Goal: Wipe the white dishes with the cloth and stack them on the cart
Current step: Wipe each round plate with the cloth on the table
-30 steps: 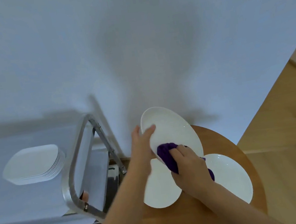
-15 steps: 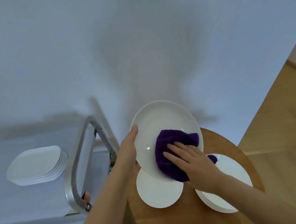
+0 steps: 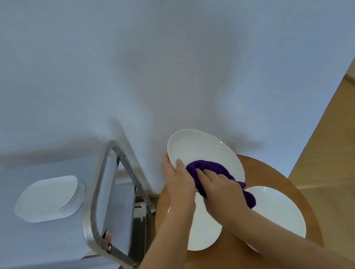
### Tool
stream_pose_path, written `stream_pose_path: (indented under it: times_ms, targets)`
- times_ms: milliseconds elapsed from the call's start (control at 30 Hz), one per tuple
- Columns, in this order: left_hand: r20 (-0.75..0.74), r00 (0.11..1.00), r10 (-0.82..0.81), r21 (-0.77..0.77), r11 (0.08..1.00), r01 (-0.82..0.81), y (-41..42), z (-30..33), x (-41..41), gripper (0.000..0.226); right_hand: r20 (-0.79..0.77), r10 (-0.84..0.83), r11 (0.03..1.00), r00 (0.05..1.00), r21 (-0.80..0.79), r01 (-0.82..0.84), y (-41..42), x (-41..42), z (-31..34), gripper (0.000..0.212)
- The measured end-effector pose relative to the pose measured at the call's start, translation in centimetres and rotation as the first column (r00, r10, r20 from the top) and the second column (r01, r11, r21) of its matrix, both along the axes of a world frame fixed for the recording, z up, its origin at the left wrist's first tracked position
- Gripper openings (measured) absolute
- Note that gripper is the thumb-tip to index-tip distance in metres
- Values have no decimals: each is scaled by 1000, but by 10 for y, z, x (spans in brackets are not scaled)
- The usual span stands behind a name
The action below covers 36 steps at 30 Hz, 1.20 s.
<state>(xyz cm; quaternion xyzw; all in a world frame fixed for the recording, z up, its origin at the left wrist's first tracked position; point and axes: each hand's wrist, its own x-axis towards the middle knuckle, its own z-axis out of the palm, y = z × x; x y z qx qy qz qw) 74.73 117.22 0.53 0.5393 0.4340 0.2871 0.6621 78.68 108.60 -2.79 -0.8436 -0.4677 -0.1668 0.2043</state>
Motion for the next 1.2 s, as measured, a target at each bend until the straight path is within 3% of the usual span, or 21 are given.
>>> stream_pose_path:
  times_ms: [100,200,300,367,433,500,567,667,767,867,933,1000,1067,1133,1200]
  targets:
    - [-7,1000,22,112,994,-21,11,-2,-5,38,-7,36,999,999,40,-35,5,-8,-2,68]
    - [-54,999,-7,170,985,16,28,2,-13,35,33,224,972,974,62,-226,-2,-3,-7,68]
    - [-90,989,-118,42,992,122,61,13,-26,23,87,377,925,922,7,-379,-24,17,-14,69]
    - [-69,959,-275,-93,959,268,84,23,-38,22,100,384,923,918,-57,-380,-36,32,-15,70]
    - [-106,914,-392,-128,917,379,96,27,-43,25,105,395,917,913,-103,-385,-41,37,-14,69]
    - [-145,920,-365,-160,926,343,102,26,-44,30,96,420,906,902,-103,-411,-41,35,-10,65]
    - [-105,922,-372,-271,903,334,108,22,-45,35,8,437,898,899,-68,-436,-40,31,-2,59]
    - [2,901,-433,-424,816,393,114,13,-44,61,-332,383,909,862,-28,-415,-38,26,21,41]
    - [27,920,-391,-422,830,365,112,1,-40,89,-699,261,948,666,57,-312,-35,23,40,36]
    - [133,900,-415,-265,860,436,101,-8,-41,87,-911,324,941,256,281,-190,-34,29,57,47]
    - [189,890,-416,-142,885,444,97,-10,-48,71,-914,405,914,21,403,-51,-35,35,62,49]
    - [217,877,-429,-66,890,452,99,-14,-55,52,-859,488,873,-152,478,102,-36,40,61,43]
    - [267,872,-411,-71,894,443,96,-17,-61,54,-793,555,828,-251,502,249,-36,43,56,43]
    - [348,860,-372,-220,860,461,89,-21,-63,75,-735,605,785,-308,486,383,-36,41,47,44]
    - [433,834,-343,-318,807,497,78,-24,-61,70,-697,610,775,-377,426,468,-35,38,39,40]
